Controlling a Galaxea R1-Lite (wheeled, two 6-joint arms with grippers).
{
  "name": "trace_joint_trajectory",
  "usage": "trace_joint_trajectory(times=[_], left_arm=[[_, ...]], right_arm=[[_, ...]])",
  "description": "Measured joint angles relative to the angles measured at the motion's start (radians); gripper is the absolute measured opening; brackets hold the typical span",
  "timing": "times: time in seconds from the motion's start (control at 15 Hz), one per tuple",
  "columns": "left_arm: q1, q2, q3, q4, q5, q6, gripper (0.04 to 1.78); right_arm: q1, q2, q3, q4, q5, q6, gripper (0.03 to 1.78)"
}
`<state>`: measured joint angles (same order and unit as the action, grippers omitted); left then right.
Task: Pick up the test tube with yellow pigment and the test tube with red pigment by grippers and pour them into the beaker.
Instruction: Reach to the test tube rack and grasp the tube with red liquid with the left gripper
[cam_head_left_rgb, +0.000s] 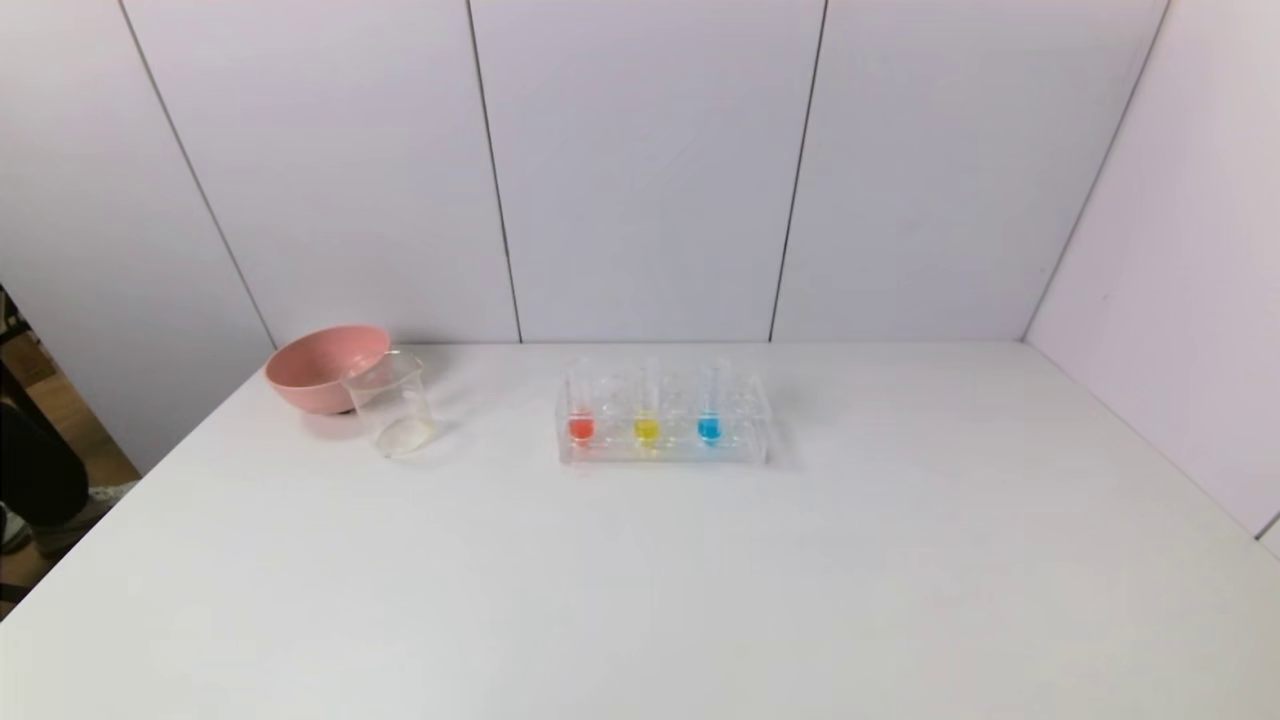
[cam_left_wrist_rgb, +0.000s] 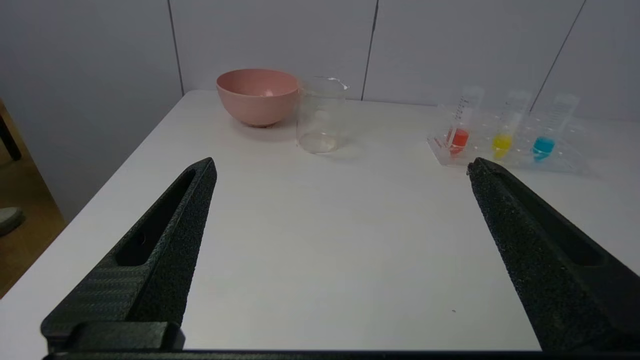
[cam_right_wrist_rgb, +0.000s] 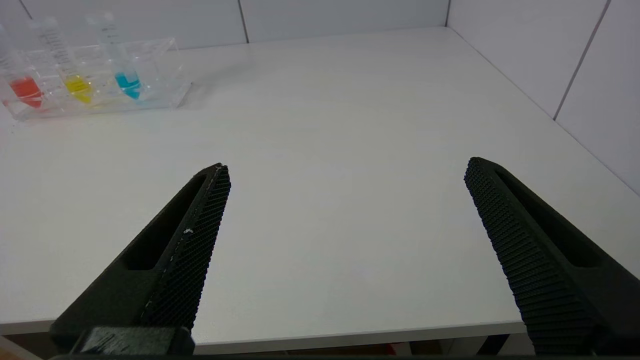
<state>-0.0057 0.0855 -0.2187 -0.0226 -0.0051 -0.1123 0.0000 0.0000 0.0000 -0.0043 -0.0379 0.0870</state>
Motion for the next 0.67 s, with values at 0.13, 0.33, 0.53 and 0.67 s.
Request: trace_joint_trajectory(times=[0.13,0.33,0.53,0.67], left_arm=[[-0.027,0.111,-0.088,-0.002,-0.006,0.003,1.76],[-0.105,0.305,-0.172,-0.026,-0.017,0.015,1.76],[-0.170,0.528,-0.201,-0.103,-0.077,0.036,1.76],[-0.195,0.677,-0.205,-0.174,-0.130,0.061,1.76]], right_arm=[[0.000,0.000,0.000,0.000,0.000,0.000,1.71],[0.000,0.000,0.000,0.000,0.000,0.000,1.71],[0.000,0.000,0.000,0.000,0.000,0.000,1.71],[0.000,0.000,0.000,0.000,0.000,0.000,1.71]])
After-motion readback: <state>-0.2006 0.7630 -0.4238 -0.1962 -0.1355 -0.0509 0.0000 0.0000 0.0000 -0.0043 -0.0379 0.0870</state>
